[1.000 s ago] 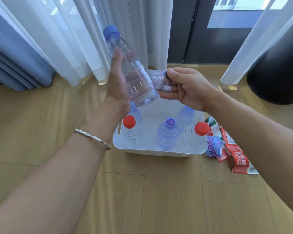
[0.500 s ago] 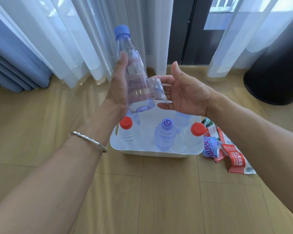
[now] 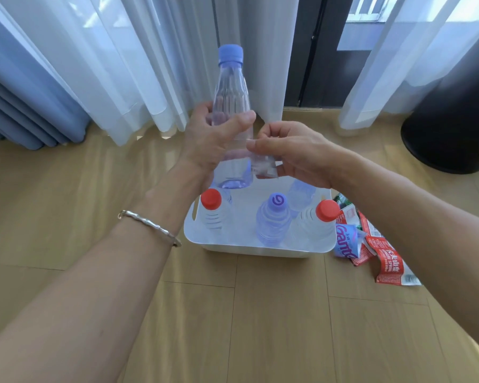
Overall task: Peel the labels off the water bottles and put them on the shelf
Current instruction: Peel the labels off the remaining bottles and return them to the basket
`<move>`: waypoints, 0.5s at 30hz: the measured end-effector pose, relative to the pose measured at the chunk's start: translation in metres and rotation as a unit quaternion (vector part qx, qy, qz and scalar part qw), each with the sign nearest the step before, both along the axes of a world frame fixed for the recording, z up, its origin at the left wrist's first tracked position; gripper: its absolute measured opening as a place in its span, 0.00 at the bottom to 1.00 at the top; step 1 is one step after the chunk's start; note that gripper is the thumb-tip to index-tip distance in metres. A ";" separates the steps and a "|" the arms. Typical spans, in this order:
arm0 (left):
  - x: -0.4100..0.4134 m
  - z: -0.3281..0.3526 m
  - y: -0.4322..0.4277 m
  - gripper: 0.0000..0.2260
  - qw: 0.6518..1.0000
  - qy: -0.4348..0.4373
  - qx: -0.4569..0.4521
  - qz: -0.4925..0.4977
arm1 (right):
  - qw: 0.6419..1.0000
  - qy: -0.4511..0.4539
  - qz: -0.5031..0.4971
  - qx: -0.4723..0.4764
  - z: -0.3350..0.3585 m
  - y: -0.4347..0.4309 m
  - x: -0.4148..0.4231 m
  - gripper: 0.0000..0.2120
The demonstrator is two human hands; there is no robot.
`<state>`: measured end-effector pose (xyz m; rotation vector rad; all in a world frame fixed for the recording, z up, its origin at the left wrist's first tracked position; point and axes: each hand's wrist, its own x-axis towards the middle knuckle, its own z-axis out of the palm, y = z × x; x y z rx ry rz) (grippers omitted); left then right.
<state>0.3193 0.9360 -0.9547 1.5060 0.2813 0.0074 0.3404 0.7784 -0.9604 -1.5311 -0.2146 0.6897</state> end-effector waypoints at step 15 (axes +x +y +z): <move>0.019 0.001 0.017 0.23 0.993 -0.008 0.051 0.107 | 0.966 -0.211 -0.056 -0.138 0.005 0.011 0.006 0.13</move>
